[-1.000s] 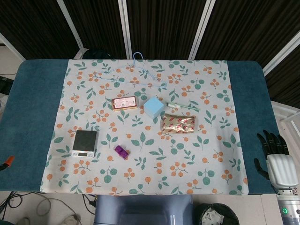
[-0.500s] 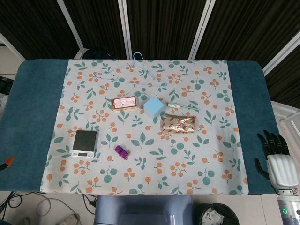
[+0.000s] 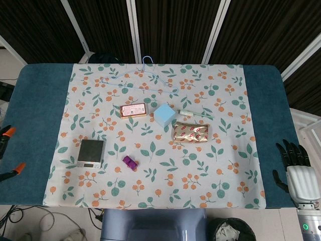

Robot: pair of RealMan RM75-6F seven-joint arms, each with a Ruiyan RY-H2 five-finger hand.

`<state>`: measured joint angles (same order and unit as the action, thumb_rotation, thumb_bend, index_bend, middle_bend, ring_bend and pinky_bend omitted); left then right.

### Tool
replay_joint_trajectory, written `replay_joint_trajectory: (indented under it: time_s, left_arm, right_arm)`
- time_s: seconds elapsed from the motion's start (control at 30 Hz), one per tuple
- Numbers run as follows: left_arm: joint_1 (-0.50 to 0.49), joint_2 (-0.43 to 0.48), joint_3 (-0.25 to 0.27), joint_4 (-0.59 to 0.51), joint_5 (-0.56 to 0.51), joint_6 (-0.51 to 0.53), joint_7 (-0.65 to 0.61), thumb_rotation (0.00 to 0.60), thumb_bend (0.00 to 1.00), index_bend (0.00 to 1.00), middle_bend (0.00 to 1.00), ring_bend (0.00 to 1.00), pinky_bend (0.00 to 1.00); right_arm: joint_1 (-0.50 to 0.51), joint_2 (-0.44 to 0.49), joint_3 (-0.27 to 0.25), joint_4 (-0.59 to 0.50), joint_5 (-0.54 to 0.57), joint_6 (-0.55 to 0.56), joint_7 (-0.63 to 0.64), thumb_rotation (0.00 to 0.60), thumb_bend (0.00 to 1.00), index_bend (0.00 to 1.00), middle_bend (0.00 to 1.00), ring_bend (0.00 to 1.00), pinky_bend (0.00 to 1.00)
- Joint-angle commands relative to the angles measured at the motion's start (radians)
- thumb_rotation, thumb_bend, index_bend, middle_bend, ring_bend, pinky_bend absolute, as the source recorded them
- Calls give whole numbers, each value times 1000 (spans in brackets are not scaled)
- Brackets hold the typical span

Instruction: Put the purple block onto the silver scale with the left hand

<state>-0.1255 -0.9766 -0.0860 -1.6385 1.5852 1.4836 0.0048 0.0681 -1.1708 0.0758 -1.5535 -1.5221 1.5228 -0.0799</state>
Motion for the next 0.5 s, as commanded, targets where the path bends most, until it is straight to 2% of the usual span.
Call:
replay_joint_trajectory:
  time_s: [0.03,0.23,0.33,0.5]
  left_arm:
    - [-112,95,-5,-115,46,-162,129,600,150,30,60,0,33]
    - [-252,121,-31,-226,3,-393,273,600,150,31,91,0,64]
    - [-314,90,-39,-250,-54,-502,345,600,150,33,104,5,83]
    - [-373,6,-45,-260,-130,-582,460,600,150,53,145,45,150]
  right_arm:
    - [0,-1,-2,-3,4,-5,-6,600,481,72,34,25,0]
    - [2,-6,-1,-6,6,-7,-22,600,480,73,34,25,0]
    - [2,-8,0,-7,11,-9,-29,600,481,72,34,25,0]
    - [3,-11,0,-9,12,-10,-38,600,481,72,34,25,0]
